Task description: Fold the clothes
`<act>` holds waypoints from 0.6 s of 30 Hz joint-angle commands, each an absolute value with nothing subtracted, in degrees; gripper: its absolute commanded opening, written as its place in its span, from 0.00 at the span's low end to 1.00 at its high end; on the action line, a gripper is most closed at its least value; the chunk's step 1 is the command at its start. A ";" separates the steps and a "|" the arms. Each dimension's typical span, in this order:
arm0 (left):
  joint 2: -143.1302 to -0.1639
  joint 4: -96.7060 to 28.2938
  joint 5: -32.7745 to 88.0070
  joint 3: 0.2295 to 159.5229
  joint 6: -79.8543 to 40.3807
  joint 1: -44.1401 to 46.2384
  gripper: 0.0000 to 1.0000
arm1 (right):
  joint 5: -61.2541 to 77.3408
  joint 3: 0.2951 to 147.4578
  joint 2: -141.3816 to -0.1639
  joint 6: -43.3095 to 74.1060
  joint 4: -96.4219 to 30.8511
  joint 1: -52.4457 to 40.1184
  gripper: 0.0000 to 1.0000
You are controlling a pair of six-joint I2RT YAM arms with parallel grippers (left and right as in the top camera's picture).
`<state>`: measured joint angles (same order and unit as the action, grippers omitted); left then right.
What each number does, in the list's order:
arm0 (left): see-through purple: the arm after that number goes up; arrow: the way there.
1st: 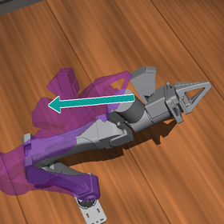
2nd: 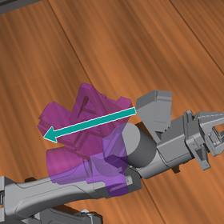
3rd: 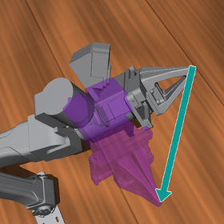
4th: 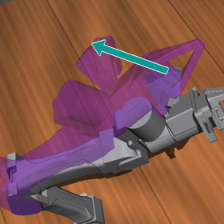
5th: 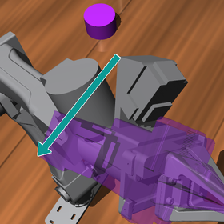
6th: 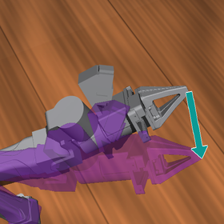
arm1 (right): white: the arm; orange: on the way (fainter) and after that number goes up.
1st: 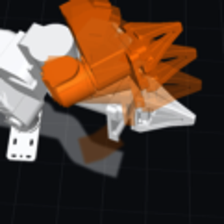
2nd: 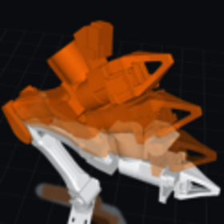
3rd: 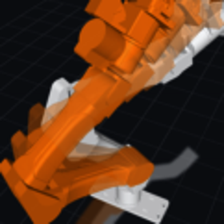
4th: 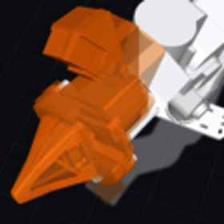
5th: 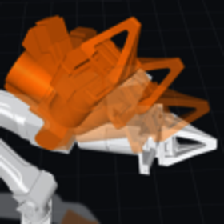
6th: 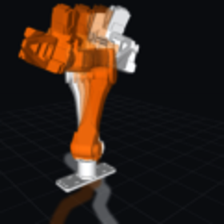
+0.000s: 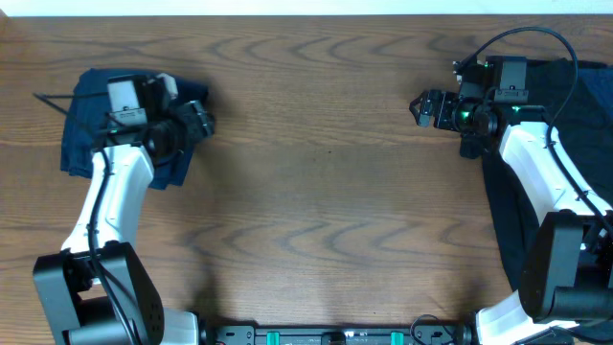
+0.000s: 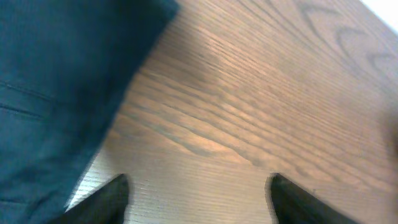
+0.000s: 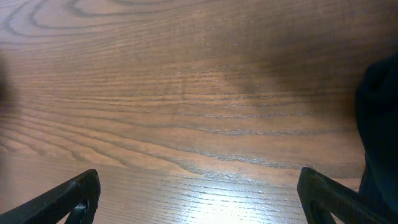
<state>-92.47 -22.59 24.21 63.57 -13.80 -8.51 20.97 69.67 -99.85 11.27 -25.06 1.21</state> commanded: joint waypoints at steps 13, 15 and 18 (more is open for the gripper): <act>-91.24 -23.11 24.80 64.62 -10.52 -7.42 0.98 | 20.97 69.63 -99.77 11.07 -25.15 1.54 0.99; -91.24 -23.11 24.80 64.64 -10.52 -7.42 0.98 | 20.97 69.63 -99.77 11.07 -25.15 1.52 0.99; -91.24 -23.11 24.80 64.62 -10.52 -7.42 0.98 | 20.97 69.63 -99.77 11.07 -25.15 1.54 0.99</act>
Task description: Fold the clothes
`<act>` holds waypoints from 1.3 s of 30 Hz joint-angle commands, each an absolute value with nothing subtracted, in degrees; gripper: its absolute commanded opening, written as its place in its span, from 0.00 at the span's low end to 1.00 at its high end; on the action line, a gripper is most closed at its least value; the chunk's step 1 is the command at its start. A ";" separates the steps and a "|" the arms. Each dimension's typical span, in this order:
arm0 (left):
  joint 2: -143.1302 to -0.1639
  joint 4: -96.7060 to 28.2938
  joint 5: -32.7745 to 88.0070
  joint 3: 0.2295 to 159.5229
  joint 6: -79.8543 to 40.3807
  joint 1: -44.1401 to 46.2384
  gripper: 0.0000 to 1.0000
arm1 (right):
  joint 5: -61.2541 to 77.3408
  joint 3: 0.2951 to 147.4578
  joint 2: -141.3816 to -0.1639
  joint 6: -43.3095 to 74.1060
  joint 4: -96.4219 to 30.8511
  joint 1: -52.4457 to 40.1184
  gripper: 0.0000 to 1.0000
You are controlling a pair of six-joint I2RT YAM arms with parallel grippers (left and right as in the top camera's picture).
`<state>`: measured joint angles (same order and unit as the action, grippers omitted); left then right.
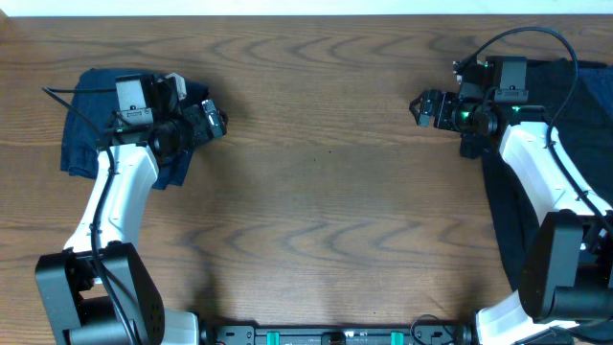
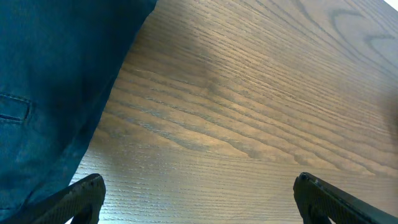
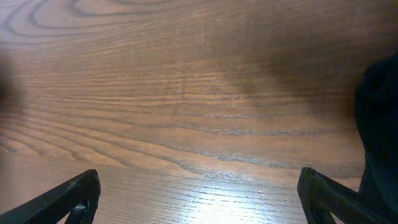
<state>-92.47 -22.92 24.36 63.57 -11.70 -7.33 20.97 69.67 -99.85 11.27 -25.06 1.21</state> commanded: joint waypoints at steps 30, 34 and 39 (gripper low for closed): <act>-91.24 -23.11 24.80 64.62 -10.52 -7.42 0.98 | 20.95 69.52 -96.31 11.07 -27.66 1.19 0.99; -91.24 -23.11 24.80 64.62 -10.52 -7.42 0.98 | 20.97 69.52 -89.76 11.07 -28.40 0.36 0.99; -91.24 -23.11 24.80 64.64 -10.52 -7.42 0.98 | 20.97 69.52 -78.78 11.07 -28.60 -0.60 0.99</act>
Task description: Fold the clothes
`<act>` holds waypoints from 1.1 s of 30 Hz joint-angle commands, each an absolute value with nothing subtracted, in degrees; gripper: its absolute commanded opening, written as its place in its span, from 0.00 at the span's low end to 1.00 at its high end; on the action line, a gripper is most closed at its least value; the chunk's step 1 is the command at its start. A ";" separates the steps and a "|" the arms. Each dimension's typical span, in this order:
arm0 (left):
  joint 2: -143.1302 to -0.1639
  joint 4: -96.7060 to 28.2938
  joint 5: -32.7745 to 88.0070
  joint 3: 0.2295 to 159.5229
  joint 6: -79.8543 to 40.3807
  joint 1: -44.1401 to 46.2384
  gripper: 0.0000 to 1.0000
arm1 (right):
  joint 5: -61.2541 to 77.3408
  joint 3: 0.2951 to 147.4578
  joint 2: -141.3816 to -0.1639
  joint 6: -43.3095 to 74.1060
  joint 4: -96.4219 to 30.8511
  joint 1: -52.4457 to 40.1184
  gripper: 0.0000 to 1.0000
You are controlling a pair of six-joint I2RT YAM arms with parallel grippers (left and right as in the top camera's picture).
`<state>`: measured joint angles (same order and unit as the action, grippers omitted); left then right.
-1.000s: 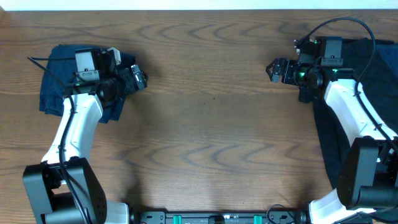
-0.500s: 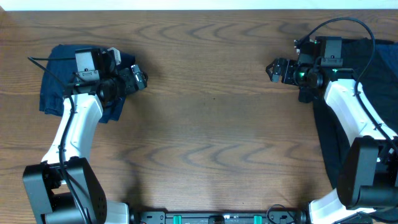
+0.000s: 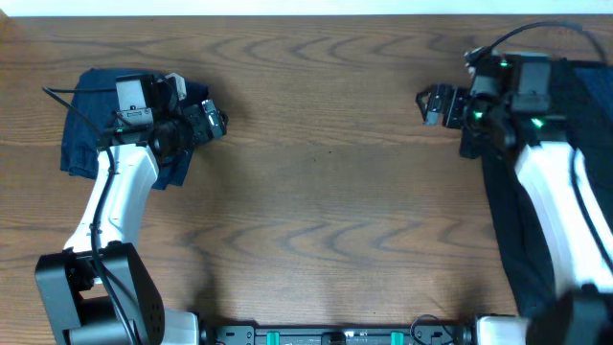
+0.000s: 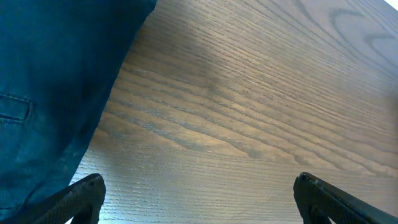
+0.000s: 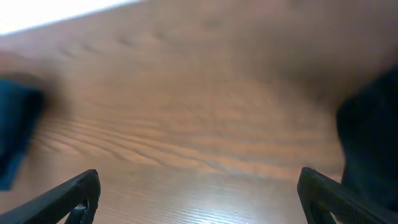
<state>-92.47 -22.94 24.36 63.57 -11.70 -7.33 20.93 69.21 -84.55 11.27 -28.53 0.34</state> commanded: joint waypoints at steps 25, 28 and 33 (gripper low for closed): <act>-91.24 -23.11 24.80 64.62 -10.52 -7.42 0.98 | 17.23 67.07 -15.92 7.57 -46.50 -9.10 0.99; -91.24 -23.11 24.80 64.62 -10.52 -7.42 0.98 | 16.34 63.16 -10.57 7.57 -47.16 -7.97 0.99; -91.24 -23.11 24.80 64.62 -10.52 -7.42 0.98 | 15.11 53.32 -3.88 7.60 -45.34 -6.55 0.99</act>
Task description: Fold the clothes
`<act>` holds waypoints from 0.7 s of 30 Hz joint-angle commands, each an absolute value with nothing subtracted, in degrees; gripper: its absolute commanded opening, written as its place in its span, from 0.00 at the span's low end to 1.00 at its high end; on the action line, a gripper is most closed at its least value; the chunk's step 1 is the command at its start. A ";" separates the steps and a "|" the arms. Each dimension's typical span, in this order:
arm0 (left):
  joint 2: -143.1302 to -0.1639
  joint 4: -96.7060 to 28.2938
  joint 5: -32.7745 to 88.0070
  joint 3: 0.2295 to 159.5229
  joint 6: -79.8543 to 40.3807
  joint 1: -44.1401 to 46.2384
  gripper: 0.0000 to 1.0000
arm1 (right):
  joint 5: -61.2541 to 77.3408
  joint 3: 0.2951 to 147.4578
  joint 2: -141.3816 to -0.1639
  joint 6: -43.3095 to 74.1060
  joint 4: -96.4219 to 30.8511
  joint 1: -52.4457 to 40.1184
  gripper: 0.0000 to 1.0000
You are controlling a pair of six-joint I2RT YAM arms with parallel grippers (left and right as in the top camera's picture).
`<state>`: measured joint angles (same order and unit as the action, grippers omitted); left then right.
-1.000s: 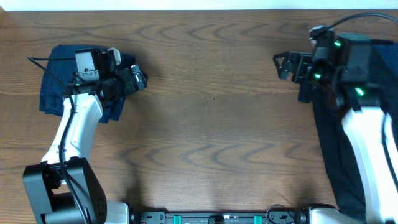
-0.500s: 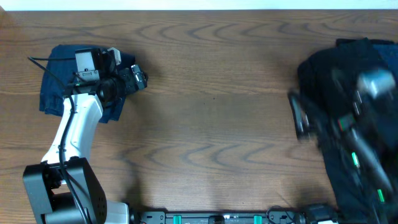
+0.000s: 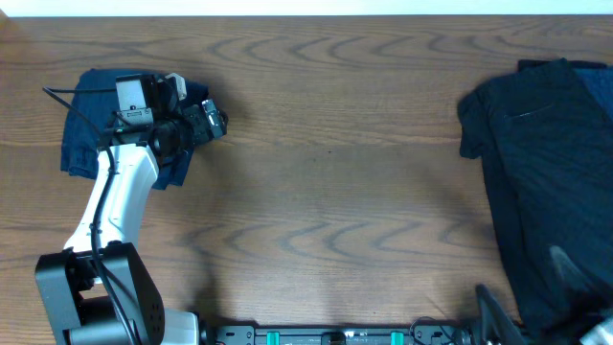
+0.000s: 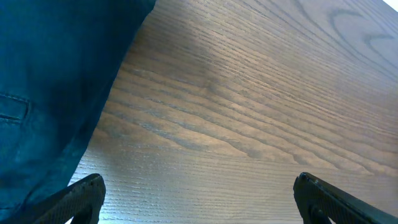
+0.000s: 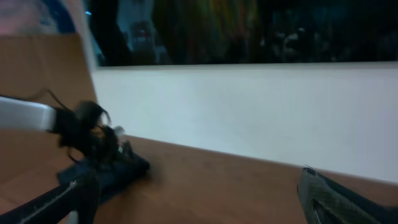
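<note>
A folded blue garment (image 3: 84,129) lies at the table's far left, and in the left wrist view its blue cloth (image 4: 56,87) fills the left side. My left gripper (image 3: 213,121) hovers just right of that garment, open with bare wood between its fingers (image 4: 79,198). A black garment (image 3: 546,163) lies spread flat along the right edge. My right gripper (image 5: 199,202) is open and empty, raised and facing across the table toward the left arm (image 5: 93,140). Only dark parts of the right arm (image 3: 565,264) show at the overhead view's bottom right.
The wooden table (image 3: 326,192) stretches between the two garments. A white wall (image 5: 249,112) stands behind the table's far edge. A dark rail with green fittings (image 3: 335,335) runs along the front edge.
My right arm has gone from beside the black garment's top left corner to the bottom right corner of the overhead view; its camera now faces the wall. The left arm has not moved.
First my left gripper was at the blue garment's right edge with its fingers closer together, then they stood wide apart and stayed so. My right gripper hung open left of the black garment, then was higher with a blurred view, and now is drawn back off it.
</note>
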<state>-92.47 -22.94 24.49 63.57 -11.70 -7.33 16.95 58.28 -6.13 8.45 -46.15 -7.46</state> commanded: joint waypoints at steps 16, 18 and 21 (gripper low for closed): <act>-91.24 -23.11 24.80 64.62 -10.52 -7.42 0.98 | 9.69 23.57 -0.36 7.62 -12.67 -5.58 0.99; -91.24 -23.11 24.80 64.64 -10.52 -7.42 0.98 | 7.55 20.12 -0.36 7.62 -8.58 -5.58 0.99; -91.24 -23.11 24.80 64.62 -10.52 -7.42 0.98 | 5.54 16.40 -0.34 7.62 -4.64 -5.58 0.99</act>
<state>-92.47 -22.96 24.49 63.57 -11.70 -7.33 9.43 18.96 -0.84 8.25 -6.52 -6.11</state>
